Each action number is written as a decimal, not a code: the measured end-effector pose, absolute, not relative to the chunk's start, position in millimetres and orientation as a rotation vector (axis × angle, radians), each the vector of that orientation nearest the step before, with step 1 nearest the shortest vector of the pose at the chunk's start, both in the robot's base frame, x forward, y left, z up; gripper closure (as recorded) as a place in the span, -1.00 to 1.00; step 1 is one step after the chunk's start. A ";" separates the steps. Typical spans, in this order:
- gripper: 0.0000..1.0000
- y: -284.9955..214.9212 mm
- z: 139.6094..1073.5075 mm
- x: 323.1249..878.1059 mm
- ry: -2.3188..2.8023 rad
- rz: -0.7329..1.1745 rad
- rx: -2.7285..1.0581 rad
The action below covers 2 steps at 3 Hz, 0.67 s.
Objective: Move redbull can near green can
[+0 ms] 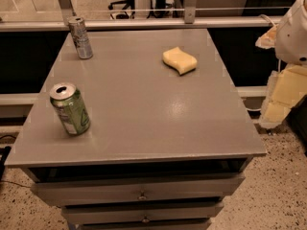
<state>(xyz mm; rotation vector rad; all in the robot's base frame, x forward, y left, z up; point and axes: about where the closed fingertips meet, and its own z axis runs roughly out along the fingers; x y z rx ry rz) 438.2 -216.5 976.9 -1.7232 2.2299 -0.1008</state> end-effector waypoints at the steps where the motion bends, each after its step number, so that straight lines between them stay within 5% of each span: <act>1: -1.00 -216.5 976.9 438.2 2.230 -0.101 -1.723; 2: -1.00 -200.5 974.7 457.8 2.174 -0.060 -1.709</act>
Offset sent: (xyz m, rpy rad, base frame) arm 0.0523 0.0411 -0.0096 0.1399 -0.0545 0.0594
